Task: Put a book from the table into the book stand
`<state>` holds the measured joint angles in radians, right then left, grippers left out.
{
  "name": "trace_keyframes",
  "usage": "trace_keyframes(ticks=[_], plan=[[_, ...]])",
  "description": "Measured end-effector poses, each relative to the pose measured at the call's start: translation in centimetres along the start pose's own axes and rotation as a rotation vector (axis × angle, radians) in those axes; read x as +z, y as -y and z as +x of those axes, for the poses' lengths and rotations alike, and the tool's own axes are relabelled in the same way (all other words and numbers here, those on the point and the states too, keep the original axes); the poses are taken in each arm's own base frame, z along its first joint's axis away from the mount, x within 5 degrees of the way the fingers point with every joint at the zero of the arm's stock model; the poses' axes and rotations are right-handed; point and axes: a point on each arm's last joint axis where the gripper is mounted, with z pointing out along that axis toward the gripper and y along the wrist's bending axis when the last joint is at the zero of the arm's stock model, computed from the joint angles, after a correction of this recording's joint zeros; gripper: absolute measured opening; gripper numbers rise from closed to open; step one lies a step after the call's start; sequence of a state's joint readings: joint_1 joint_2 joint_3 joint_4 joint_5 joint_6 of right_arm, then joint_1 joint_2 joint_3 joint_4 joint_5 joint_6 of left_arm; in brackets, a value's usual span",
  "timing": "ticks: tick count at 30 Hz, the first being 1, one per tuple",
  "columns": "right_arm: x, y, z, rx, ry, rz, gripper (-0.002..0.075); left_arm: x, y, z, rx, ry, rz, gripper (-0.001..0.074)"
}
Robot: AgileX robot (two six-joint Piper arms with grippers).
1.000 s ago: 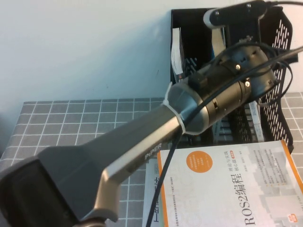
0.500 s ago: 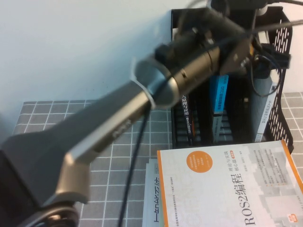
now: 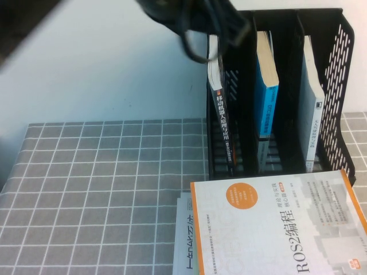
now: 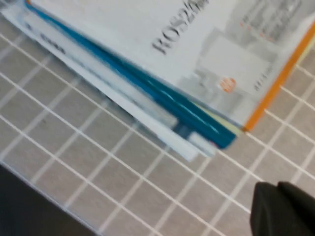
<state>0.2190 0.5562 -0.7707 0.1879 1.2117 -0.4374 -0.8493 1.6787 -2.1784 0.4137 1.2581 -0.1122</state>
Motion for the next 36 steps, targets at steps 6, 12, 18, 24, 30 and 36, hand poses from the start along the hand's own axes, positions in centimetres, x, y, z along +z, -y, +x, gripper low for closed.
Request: trace_keyframes(ticks=[6, 12, 18, 24, 30, 36], plan=[[-0.5, 2.6, 1.3, 0.077, -0.118, 0.303, -0.0003, -7.1, -3.1, 3.2, -0.086, 0.12, -0.009, 0.0001], [-0.7, 2.7, 1.5, 0.108, 0.223, 0.439, -0.0003, -9.1, -3.0, 9.7, -0.14, 0.351, 0.082, 0.0001], [2.4, 2.6, 2.6, 0.246, 0.436, 0.423, -0.0003, -9.2, -3.4, 17.5, -0.314, 0.483, 0.066, 0.0001], [5.7, 2.4, 4.5, 0.309, 0.363, 0.382, -0.0003, -7.7, -3.4, 21.5, -0.272, 0.521, -0.03, 0.0001], [6.7, 2.0, 5.6, 0.352, 0.284, 0.34, -0.0003, -7.8, -3.3, 22.0, -0.264, 0.538, -0.026, 0.0001], [6.8, 2.0, 5.6, 0.357, 0.285, 0.335, -0.0003, -7.8, -3.3, 22.0, -0.268, 0.539, -0.022, 0.0001]])
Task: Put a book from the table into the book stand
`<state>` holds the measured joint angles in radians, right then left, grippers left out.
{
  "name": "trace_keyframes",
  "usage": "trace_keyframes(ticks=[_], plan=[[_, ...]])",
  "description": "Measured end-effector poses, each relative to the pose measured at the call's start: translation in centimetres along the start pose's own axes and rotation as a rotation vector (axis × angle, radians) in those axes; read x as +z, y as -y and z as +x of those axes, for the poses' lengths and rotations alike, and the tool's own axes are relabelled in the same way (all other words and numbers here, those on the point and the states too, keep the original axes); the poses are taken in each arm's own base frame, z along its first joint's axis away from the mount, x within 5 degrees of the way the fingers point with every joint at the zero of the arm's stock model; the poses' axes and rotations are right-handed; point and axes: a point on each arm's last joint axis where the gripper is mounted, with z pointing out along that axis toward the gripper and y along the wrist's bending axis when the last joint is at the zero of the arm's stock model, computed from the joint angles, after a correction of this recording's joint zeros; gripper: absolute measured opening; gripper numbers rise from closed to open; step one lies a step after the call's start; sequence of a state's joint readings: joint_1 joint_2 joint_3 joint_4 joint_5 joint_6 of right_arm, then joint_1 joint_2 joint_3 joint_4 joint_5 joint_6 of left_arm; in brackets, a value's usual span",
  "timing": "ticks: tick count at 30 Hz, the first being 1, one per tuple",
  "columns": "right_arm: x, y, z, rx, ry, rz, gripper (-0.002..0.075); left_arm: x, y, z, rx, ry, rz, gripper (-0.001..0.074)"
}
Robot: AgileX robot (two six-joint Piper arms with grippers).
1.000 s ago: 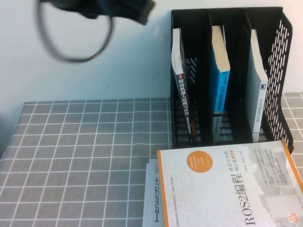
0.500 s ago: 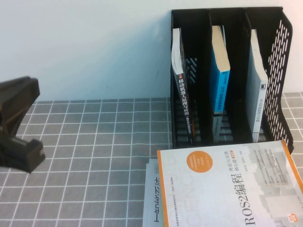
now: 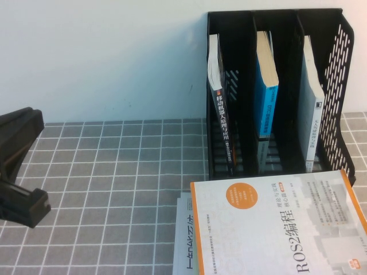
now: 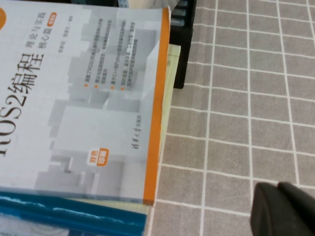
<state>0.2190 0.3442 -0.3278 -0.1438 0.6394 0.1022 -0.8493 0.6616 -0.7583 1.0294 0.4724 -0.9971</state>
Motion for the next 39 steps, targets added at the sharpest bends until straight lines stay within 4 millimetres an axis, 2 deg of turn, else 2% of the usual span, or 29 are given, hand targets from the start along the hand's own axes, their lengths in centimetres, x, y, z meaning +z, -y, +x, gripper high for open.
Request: trace_keyframes(ticks=[17, 21, 26, 29, 33, 39], plan=[[0.0, 0.0, 0.0, 0.0, 0.0, 0.0, -0.0003, -0.1, -0.2, 0.1, 0.006, -0.006, -0.013, 0.0001], [0.0, 0.0, 0.0, 0.0, 0.0, 0.0, -0.0003, -1.5, -0.7, 1.1, 0.047, -0.032, -0.003, 0.0001], [0.0, 0.0, 0.0, 0.0, 0.0, 0.0, -0.0003, -4.0, -1.4, 3.9, 0.119, -0.076, 0.052, 0.0001], [0.0, 0.0, 0.0, 0.002, 0.0, -0.001, -0.0003, -5.1, -1.8, 6.6, 0.112, -0.08, 0.052, 0.0001], [0.0, 0.0, 0.0, 0.002, 0.0, -0.001, -0.0003, -5.4, -2.0, 10.2, 0.026, -0.088, -0.005, 0.0001], [0.0, 0.0, 0.0, 0.002, 0.0, -0.001, -0.0003, -5.4, -2.5, 15.0, -0.014, -0.064, -0.129, 0.0001]])
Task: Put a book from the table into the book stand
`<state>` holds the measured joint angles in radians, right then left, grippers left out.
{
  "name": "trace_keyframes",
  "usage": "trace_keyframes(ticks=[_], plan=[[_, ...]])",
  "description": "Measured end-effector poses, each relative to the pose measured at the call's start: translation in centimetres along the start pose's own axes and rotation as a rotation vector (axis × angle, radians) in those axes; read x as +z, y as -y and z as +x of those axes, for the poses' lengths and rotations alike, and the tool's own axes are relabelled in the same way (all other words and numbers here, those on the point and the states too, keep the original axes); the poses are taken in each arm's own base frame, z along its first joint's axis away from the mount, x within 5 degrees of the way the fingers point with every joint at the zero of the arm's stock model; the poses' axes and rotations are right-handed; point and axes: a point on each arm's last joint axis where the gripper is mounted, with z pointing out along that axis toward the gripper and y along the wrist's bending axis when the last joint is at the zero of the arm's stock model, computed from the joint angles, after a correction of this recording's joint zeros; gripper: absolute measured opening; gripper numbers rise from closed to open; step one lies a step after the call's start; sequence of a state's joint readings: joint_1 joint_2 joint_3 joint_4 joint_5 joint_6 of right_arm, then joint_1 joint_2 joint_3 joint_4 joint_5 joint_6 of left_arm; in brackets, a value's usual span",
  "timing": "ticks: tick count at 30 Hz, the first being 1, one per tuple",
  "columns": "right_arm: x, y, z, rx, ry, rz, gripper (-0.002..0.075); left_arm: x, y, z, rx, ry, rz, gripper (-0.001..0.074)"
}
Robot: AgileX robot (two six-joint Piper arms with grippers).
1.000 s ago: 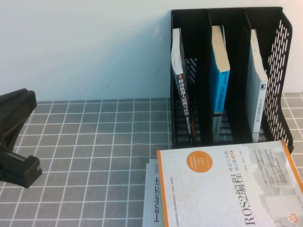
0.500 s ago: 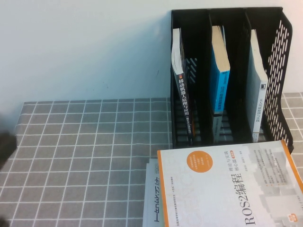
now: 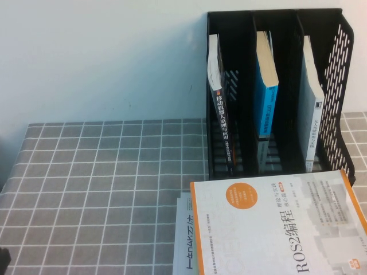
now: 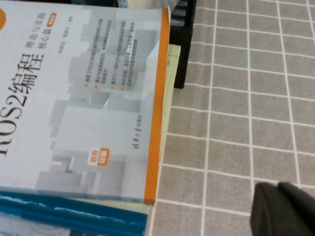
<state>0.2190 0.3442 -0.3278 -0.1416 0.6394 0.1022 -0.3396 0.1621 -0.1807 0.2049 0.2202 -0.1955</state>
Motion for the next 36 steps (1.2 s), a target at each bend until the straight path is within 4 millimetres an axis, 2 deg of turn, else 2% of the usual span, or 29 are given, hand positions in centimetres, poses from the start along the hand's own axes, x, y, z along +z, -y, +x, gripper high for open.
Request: trace_keyframes(ticks=[5, 7, 14, 20, 25, 30, 36], plan=[[0.0, 0.0, 0.0, 0.0, 0.0, 0.0, -0.0003, 0.0, -0.4, 4.2, -0.104, 0.014, -0.087, 0.0001], [0.0, 0.0, 0.0, 0.0, 0.0, 0.0, -0.0003, 0.0, -0.5, 5.2, -0.131, 0.019, -0.125, 0.0001], [0.0, 0.0, 0.0, 0.0, 0.0, 0.0, -0.0003, -0.2, -0.8, 5.6, -0.247, 0.017, -0.176, 0.0001], [0.0, 0.0, 0.0, 0.0, 0.0, 0.0, -0.0003, -0.2, -0.6, 6.6, -0.327, -0.093, -0.176, 0.0], [0.0, 0.0, 0.0, 0.0, 0.0, 0.0, -0.0003, -0.2, -0.5, 6.7, -0.33, -0.097, -0.167, -0.0001], [0.0, 0.0, 0.0, 0.0, 0.0, 0.0, -0.0003, -0.2, -0.5, 6.6, -0.241, -0.103, -0.16, -0.0001], [0.0, 0.0, 0.0, 0.0, 0.0, 0.0, -0.0003, -0.2, -0.5, 6.6, -0.221, -0.105, -0.158, -0.0001]])
